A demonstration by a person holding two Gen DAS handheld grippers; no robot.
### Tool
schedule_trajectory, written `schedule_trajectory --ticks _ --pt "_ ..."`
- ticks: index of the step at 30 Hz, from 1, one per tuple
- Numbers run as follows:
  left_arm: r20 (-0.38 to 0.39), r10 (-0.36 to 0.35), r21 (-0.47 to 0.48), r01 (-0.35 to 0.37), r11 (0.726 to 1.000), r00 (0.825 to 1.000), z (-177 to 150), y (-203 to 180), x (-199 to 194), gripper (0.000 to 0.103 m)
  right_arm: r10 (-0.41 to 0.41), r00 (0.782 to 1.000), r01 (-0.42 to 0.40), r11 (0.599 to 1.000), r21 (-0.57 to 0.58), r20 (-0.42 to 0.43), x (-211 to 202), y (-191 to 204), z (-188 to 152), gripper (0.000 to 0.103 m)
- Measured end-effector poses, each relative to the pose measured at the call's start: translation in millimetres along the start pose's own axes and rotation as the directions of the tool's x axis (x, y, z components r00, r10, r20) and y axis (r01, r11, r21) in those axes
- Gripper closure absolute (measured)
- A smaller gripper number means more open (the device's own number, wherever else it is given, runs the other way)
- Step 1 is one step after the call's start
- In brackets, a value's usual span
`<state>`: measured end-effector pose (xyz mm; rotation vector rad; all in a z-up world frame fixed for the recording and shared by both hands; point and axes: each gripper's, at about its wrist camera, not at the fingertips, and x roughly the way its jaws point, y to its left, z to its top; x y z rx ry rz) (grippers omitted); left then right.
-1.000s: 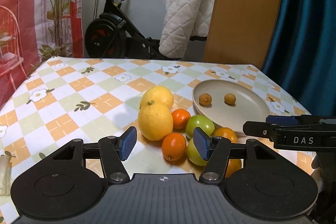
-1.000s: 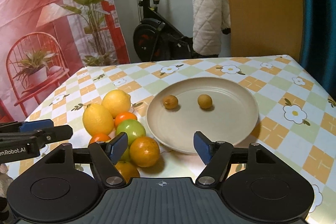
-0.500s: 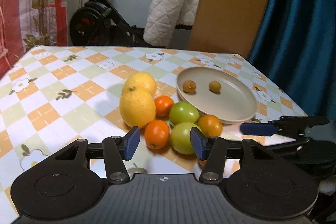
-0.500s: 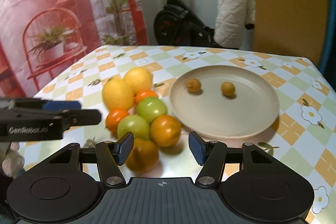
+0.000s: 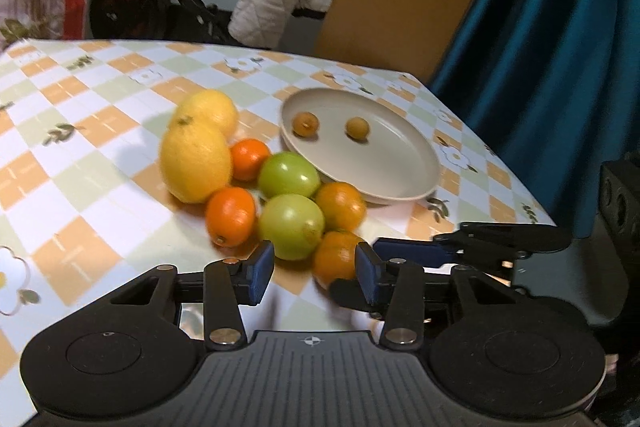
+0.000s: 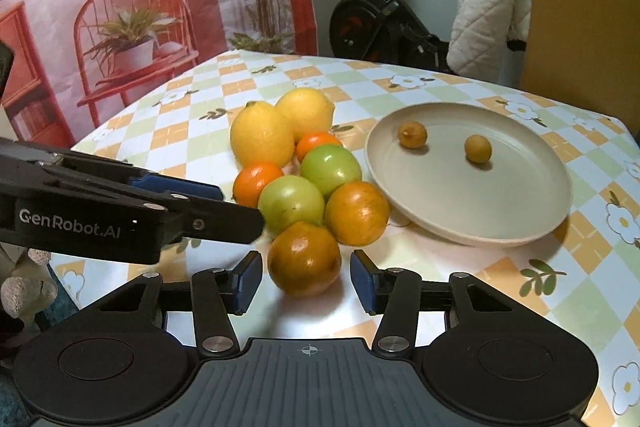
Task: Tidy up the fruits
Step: 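Move the left tool back to the fruit pile toward an orange, then close the left tool around the small orange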
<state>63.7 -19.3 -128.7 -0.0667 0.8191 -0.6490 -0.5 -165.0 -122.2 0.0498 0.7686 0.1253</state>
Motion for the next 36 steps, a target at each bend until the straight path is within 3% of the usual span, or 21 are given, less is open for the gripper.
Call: schedule_trajectory --ticks 4,15,28,36 --pt "-0.023 -0.039 -0.014 0.039 0.999 0.999 0 -1 8 0.056 0.005 1.0 -0.005 1.0 -0.004 -0.004 2 -1 -1 0.06" --pt "-0.062 -0.051 -0.018 0.05 0.999 0.997 -1 -6 32 0.056 0.017 1.0 -0.017 1.0 0.009 -0.002 7 -7 -3 0.063" --pt "-0.05 -0.059 -0.009 0.058 0.998 0.997 -2 -10 39 0.059 0.024 1.0 -0.024 1.0 0.013 0.0 8 -5 -3 0.064" --pt "0.003 -0.058 0.023 0.058 0.998 0.998 7 -19 23 0.059 0.011 0.998 -0.012 1.0 0.001 0.057 -7 -4 5 0.064"
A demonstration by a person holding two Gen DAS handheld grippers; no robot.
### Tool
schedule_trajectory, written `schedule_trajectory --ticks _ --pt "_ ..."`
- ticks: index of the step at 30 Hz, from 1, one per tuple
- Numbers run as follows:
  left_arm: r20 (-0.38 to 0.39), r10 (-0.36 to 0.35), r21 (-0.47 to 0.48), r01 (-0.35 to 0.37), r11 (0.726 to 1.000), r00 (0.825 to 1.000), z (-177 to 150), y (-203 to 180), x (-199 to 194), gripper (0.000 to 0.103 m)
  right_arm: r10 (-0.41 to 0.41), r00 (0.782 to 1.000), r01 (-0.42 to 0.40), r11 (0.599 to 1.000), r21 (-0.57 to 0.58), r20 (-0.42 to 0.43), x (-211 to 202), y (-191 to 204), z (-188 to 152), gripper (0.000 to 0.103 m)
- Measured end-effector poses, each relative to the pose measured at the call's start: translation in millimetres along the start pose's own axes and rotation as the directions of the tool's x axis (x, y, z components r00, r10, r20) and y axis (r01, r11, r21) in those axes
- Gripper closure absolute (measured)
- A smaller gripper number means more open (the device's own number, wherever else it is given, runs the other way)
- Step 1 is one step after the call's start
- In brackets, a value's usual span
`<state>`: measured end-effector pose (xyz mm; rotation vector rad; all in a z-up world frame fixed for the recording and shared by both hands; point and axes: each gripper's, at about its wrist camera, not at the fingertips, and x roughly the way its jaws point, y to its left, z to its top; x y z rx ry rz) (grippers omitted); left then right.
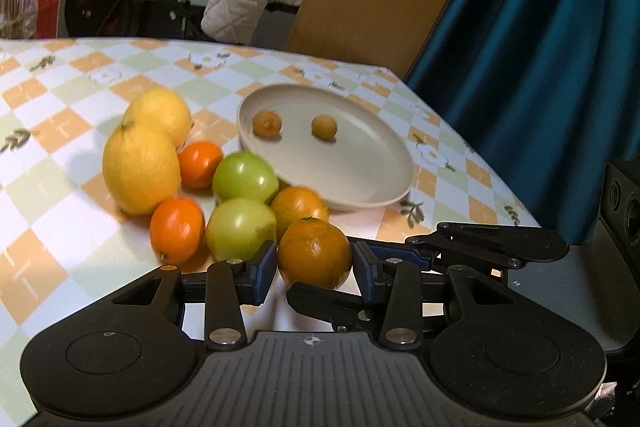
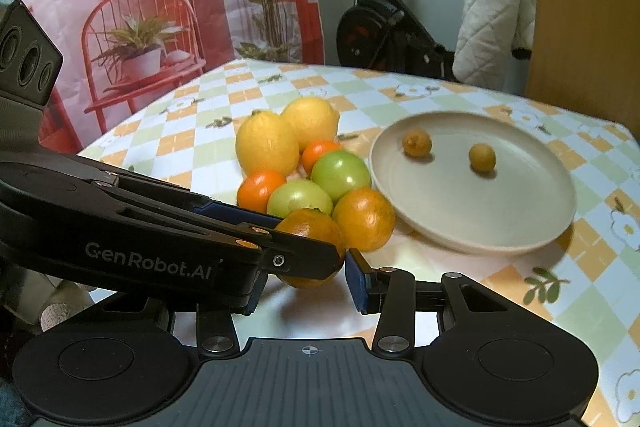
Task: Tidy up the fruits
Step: 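Close the left tool around the small orange, then carry the orange with the left tool over the plate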
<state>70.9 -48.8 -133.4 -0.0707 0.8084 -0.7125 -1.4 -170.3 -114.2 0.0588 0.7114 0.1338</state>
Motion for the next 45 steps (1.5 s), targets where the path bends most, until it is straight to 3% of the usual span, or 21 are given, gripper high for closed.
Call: schedule_trajectory --ticks 7,13,29,45 --pt "0.016 -0.005 0.092 0.003 0.996 1.0 26 -20 6 0.059 -0.044 0.997 0.045 0.999 -0.007 0.057 -15 -13 13 0.064" --pt "0.009 -0.013 0.13 0.011 0.991 1.0 48 -35 34 0.059 -0.087 0.992 0.085 0.996 0.017 0.091 -16 -44 22 0.064" --pt "-0.082 -0.012 0.104 0.02 0.994 0.997 89 -50 125 0.059 -0.167 0.984 0.162 0.984 0.072 0.065 23 -127 27 0.064" --pt "-0.116 0.019 0.11 -0.006 0.994 0.993 103 -57 157 0.059 -0.183 0.983 0.18 0.979 0.095 0.024 46 -163 35 0.064"
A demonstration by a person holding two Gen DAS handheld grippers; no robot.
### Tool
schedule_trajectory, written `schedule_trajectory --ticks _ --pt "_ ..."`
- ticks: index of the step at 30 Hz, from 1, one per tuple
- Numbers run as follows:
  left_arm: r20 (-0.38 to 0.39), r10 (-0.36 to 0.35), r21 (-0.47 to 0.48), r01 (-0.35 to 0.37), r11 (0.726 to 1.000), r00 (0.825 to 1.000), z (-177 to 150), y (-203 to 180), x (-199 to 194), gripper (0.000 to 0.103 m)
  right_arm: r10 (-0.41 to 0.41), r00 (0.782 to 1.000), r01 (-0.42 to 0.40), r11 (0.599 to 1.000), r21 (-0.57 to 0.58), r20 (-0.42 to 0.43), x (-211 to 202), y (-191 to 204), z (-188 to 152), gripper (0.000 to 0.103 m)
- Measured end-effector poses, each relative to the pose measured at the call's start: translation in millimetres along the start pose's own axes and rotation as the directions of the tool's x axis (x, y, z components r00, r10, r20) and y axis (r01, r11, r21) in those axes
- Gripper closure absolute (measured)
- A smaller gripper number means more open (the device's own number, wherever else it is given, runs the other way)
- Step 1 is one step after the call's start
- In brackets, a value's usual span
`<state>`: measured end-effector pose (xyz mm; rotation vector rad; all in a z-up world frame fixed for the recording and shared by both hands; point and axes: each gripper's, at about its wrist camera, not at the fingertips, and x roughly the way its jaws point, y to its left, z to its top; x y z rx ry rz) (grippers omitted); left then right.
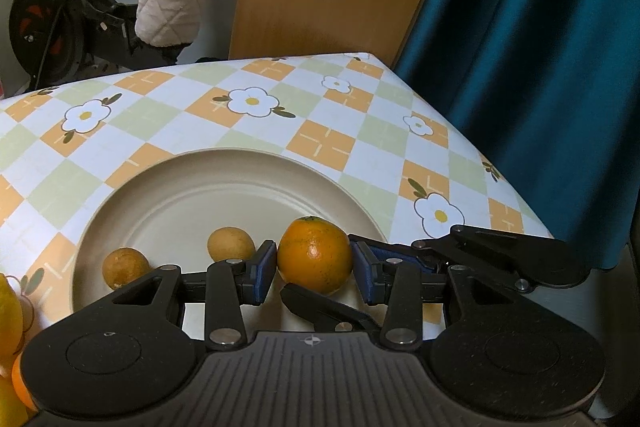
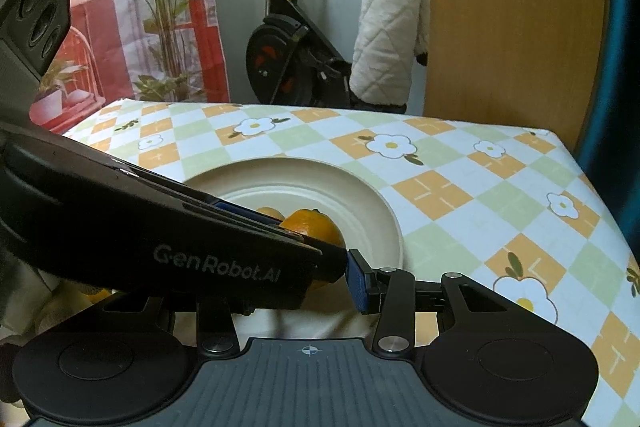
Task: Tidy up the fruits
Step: 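Carry the orange with the left tool over the plate, then open the left tool to set the orange on the plate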
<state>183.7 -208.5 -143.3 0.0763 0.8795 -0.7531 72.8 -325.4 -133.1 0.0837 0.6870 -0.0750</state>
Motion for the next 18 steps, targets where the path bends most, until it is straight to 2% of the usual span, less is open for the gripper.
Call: schedule_trajectory --ticks 18 --pt "0.012 0.003 -0.005 -0.003 1.0 1.0 -3.4 -0.9 -6.9 0.057 -0.068 0.997 0.068 0.997 0.019 -0.031 -2.4 0.7 0.9 0.062"
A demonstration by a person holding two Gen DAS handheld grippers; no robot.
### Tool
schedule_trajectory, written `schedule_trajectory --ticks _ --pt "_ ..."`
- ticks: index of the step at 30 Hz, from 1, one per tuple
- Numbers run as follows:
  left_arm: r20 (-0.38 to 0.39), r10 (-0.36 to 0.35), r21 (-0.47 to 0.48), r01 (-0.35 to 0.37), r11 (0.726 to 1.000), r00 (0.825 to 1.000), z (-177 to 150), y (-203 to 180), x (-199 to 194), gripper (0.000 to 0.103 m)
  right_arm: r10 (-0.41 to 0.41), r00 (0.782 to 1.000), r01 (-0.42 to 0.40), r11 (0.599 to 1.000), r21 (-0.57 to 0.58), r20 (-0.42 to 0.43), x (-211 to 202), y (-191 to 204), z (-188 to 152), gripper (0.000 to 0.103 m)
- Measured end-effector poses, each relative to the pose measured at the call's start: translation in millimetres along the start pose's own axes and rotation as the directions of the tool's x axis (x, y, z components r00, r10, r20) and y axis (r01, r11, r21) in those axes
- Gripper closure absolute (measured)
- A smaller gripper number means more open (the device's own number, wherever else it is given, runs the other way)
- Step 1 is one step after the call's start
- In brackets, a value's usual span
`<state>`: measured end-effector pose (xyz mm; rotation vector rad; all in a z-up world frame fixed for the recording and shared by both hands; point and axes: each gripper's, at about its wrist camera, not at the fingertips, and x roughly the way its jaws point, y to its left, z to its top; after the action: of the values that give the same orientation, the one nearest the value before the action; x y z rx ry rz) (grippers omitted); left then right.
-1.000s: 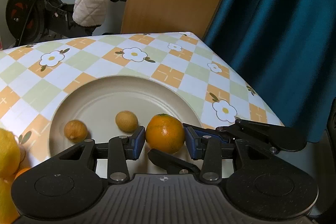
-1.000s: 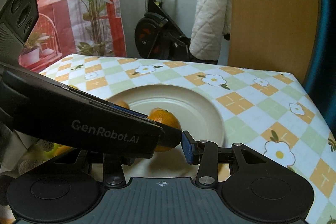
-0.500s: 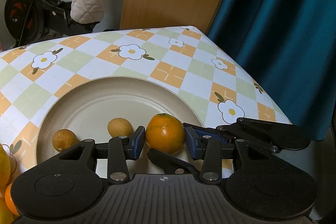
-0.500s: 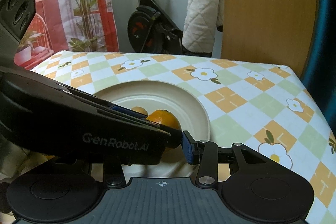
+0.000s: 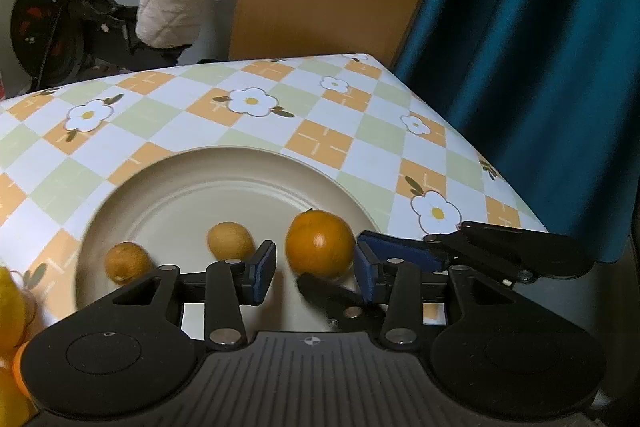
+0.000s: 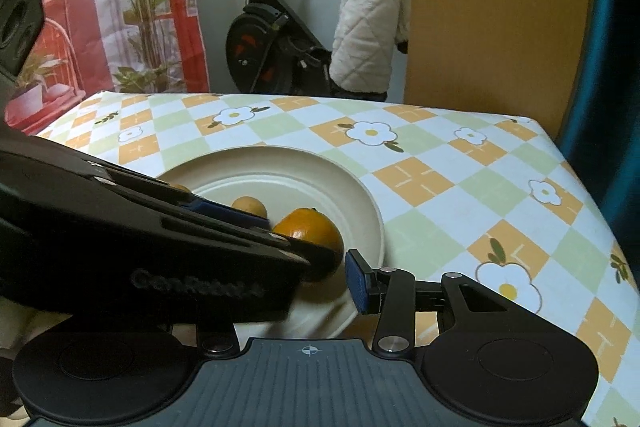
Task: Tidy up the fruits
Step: 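Open the left tool to set the orange on the plate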
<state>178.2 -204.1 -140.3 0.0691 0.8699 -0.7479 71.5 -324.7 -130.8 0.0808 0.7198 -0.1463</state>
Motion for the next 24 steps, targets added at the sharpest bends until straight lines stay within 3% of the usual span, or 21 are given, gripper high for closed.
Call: schedule_trajectory --ticks 13,24 --pt "0.068 -0.004 -0.045 0.007 0.999 0.998 -3 21 -45 0.056 -0.031 1.0 0.031 0.999 -0.013 0.007 -23 8 8 0.051" --pt "0.126 0.041 -0.011 -0.04 0.999 0.991 -23 33 -99 0.056 0.021 0.998 -0.021 1.0 0.004 0.054 -52 45 6 0.051"
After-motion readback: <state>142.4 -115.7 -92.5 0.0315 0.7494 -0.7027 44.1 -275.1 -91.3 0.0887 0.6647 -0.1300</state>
